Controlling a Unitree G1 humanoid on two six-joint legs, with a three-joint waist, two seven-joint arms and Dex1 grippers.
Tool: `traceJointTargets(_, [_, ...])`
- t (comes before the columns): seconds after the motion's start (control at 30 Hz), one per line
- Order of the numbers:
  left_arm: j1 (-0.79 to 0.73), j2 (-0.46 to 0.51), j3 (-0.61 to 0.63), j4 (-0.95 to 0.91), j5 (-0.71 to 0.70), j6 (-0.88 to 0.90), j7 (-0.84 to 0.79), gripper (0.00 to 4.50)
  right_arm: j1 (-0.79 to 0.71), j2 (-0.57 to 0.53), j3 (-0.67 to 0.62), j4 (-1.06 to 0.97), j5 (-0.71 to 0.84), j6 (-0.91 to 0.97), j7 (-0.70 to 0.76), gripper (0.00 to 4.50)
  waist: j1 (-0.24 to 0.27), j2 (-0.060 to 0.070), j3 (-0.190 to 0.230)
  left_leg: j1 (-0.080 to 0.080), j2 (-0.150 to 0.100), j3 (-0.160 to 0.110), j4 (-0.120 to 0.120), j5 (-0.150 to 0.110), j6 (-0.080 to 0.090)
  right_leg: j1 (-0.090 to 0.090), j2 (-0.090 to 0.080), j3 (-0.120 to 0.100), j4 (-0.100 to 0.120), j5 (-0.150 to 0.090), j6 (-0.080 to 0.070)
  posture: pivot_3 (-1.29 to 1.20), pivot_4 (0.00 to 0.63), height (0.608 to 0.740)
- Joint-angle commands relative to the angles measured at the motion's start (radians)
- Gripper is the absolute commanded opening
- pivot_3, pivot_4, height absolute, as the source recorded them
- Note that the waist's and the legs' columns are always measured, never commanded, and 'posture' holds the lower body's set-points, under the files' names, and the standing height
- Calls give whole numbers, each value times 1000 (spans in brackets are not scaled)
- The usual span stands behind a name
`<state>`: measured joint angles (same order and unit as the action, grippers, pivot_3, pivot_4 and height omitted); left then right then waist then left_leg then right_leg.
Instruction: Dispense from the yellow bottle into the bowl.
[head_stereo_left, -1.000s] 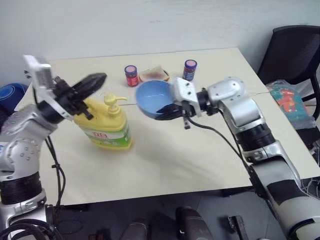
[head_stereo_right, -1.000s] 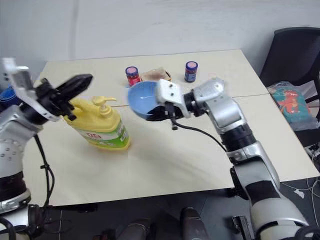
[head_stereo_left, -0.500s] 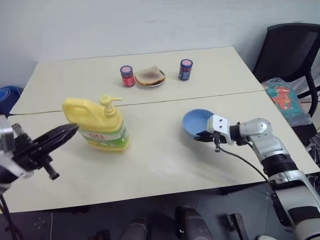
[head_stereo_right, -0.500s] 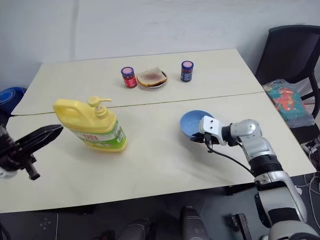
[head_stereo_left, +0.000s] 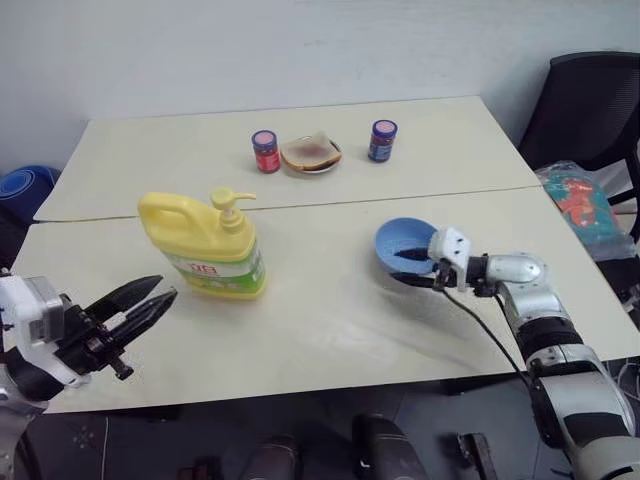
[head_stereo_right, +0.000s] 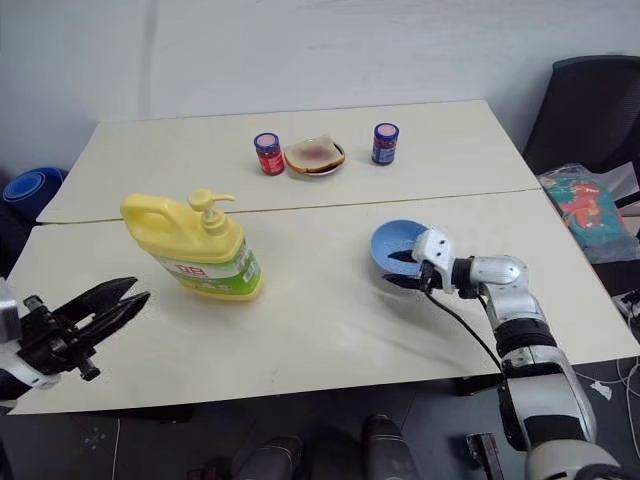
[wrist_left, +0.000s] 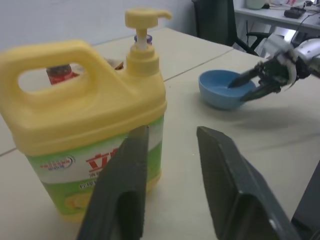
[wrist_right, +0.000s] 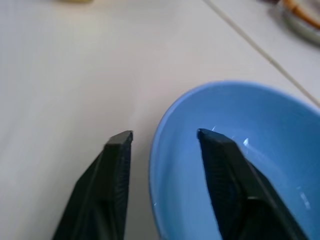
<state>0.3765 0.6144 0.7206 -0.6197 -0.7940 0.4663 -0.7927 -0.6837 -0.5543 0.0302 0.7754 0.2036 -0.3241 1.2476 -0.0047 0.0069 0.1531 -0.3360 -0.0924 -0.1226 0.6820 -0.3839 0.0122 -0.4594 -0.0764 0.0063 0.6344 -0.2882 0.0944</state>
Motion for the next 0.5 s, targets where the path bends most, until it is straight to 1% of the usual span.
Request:
traceJointTargets(0.03, [43,-18,-15,15,69,-79,-21,2804,102,-18,-104,-212,171,63,60,3691,3,0,0,0,0,0,0,0,0,0,0,0,-1,0,0,0,150,740])
traceJointTargets(0.1, [72,-29,-34,56,113,-136,-61,3441,199,-41,-129,-337,211,85,79,4406,10,0,0,0,1,0,0,0,0,1,0,-1,-1,0,0,0,150,740])
traceJointTargets(0.13, [90,-33,-45,86,153,-183,-86,3757,253,-53,-140,-396,226,91,85,4500,11,0,0,0,0,-1,0,0,0,2,0,-1,-2,0,0,0,150,740])
traceJointTargets(0.17, [107,-39,-58,117,196,-227,-100,4047,316,-66,-153,-454,235,88,87,4500,17,1,0,1,0,-1,0,-1,1,3,0,-1,-2,0,0,0,150,740])
traceJointTargets(0.23, [127,-53,-84,181,292,-331,-103,4047,456,-92,-173,-568,254,83,104,4500,27,2,1,2,1,-2,0,-1,2,6,0,-2,-5,0,0,0,150,740])
traceJointTargets(0.37, [135,-68,-129,302,391,-451,-106,4047,617,-112,-182,-690,255,52,115,4500,31,2,2,9,0,-1,0,-4,6,14,0,-2,-9,1,2,0,150,740])
traceJointTargets(0.43, [138,-82,-151,355,422,-506,-104,4047,653,-114,-182,-705,240,26,112,4500,29,3,2,14,1,-1,0,-5,7,20,0,-1,-10,1,2,0,150,740])
traceJointTargets(0.5, [133,-95,-165,396,453,-569,-92,4047,653,-109,-188,-695,234,17,90,4500,26,4,3,20,2,-1,-2,-7,8,27,2,-1,-13,1,2,0,150,740])
